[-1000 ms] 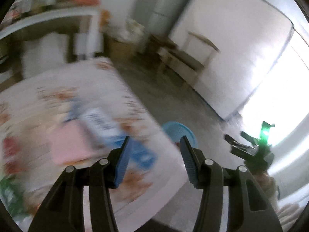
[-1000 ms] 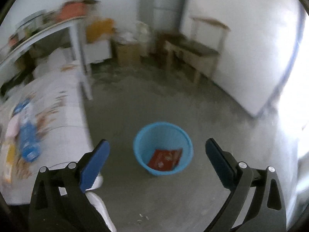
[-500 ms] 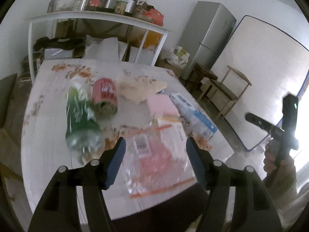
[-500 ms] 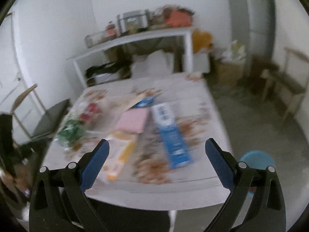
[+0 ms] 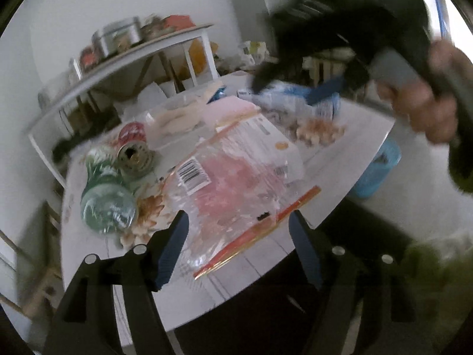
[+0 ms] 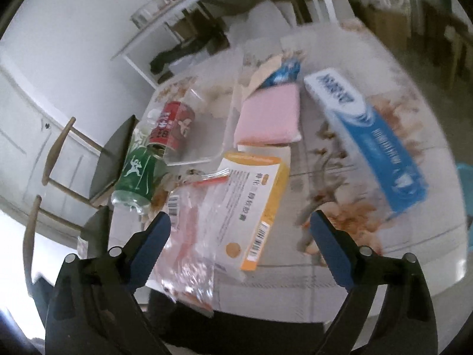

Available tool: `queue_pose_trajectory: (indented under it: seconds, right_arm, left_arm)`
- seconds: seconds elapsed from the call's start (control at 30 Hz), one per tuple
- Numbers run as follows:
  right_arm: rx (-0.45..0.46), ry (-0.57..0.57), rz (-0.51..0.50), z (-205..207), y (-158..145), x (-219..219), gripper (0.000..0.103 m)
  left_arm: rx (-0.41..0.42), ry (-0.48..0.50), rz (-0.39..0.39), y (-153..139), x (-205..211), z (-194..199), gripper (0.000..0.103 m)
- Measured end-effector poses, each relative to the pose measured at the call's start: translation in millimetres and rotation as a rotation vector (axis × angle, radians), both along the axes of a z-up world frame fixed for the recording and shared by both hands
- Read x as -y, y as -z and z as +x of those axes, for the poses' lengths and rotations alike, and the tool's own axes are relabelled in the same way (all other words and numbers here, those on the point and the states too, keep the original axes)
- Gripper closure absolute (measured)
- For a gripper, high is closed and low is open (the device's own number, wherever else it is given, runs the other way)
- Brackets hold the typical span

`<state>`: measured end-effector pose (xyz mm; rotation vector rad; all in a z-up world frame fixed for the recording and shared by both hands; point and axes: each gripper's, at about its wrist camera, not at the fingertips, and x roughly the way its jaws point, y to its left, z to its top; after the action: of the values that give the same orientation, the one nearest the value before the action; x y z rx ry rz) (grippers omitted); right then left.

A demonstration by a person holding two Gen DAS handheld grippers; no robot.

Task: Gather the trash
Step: 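Return both tools to the table above the medicine box and wrappers, then grasp the white-orange medicine box with the right tool while the left tool grasps a clear wrapper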

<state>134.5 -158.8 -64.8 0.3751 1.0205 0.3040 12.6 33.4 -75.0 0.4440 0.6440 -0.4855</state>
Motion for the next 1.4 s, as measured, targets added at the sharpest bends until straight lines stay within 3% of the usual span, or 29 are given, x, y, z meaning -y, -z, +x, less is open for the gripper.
queue_pose_trajectory:
  seconds: [0.17,0.37,0.6,0.73,1.07,1.23,1.4]
  right_arm:
    - [-0.063,0.008,0.05,17.5,11.8,-8.6,0.015]
    - [-0.108,0.036,0.069,35.6,22.6,-11.5,0.019]
    - [-0.141,0.061,0.078,46.2,33.5,-8.6,0.026]
    - [-0.146,0.067,0.059,48.6,37.2,-9.0,0.029]
    - [-0.156,0.061,0.071,34.4,42.0,6.8,0.043]
    - [-0.155,0.025,0.066,25.8,46.2,10.0,0.057]
    - [-0.141,-0.009,0.066,15.8,42.7,23.0,0.073]
  left_arm:
    - [0.093,0.021,0.125,15.6,19.4,2.2,0.035]
    - [0.136,0.038,0.178,21.5,28.0,9.4,0.039]
    - [0.066,0.033,0.125,23.1,24.4,18.0,0.08]
    - [0.051,0.014,0.091,21.9,19.6,20.9,0.096]
    - [0.003,-0.114,-0.086,3.9,-6.4,28.4,0.101]
    - [-0.07,-0.183,-0.183,-0.7,-19.8,39.0,0.101]
    - [-0.108,-0.183,-0.216,-1.5,-19.4,42.9,0.101]
